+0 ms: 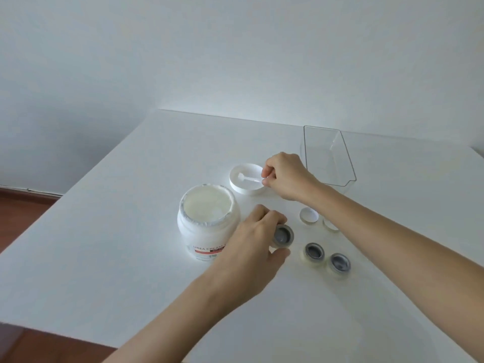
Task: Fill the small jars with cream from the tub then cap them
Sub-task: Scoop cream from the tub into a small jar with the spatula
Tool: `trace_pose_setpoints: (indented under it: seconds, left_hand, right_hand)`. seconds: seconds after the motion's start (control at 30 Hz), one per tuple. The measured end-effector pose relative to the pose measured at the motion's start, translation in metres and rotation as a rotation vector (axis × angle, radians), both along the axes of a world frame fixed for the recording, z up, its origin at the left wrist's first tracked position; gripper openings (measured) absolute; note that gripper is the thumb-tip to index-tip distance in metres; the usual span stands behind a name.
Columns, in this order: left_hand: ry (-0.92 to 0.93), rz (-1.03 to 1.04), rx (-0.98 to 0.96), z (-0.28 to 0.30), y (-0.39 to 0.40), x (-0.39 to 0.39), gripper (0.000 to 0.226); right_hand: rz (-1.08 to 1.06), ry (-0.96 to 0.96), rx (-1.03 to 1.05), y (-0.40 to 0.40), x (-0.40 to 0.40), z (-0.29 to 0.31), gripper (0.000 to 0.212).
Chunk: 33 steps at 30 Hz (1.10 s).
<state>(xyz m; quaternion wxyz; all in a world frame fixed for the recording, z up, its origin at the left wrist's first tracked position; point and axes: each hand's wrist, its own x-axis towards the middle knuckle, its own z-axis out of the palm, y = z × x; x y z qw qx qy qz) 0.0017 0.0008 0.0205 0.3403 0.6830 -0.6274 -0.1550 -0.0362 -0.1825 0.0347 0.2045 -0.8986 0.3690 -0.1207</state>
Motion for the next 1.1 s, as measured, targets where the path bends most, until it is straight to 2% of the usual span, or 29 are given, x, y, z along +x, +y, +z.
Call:
trace_pose_setpoints:
  seconds: [0.13,0.23,0.33,0.57,0.7,0.93,1.1]
  left_hand:
    - [0.145,0.012,-0.085,0.03,0.019,0.008,0.028]
    - [0.313,0.043,-0.14,0.052,0.034,0.022,0.027]
    - [0.468,0.111,-0.171,0.067,0.047,0.044,0.031]
    - [0.557,0.303,-0.247,0.066,0.059,0.091,0.035]
    - [0.614,0.385,-0.273,0.06,0.061,0.106,0.041]
    - [0.631,0.441,-0.253,0.054,0.061,0.111,0.037]
    - [0.636,0.43,-0.256,0.052,0.063,0.114,0.036]
  right_hand:
    - [0.014,-0.007,0.003,0.003,-0.007,0.013,0.017]
    - [0.02,-0.089,0.017,0.01,-0.015,0.032,0.018]
    - [0.043,-0.201,0.115,0.018,-0.025,0.05,0.016]
    - [0.164,-0.396,0.282,0.04,-0.027,0.072,0.007]
    - [0.212,-0.367,0.268,0.052,-0.018,0.071,0.005]
    - [0.33,-0.207,0.087,0.071,0.004,0.068,0.007]
    - [0.423,-0.052,-0.03,0.082,0.014,0.069,0.021]
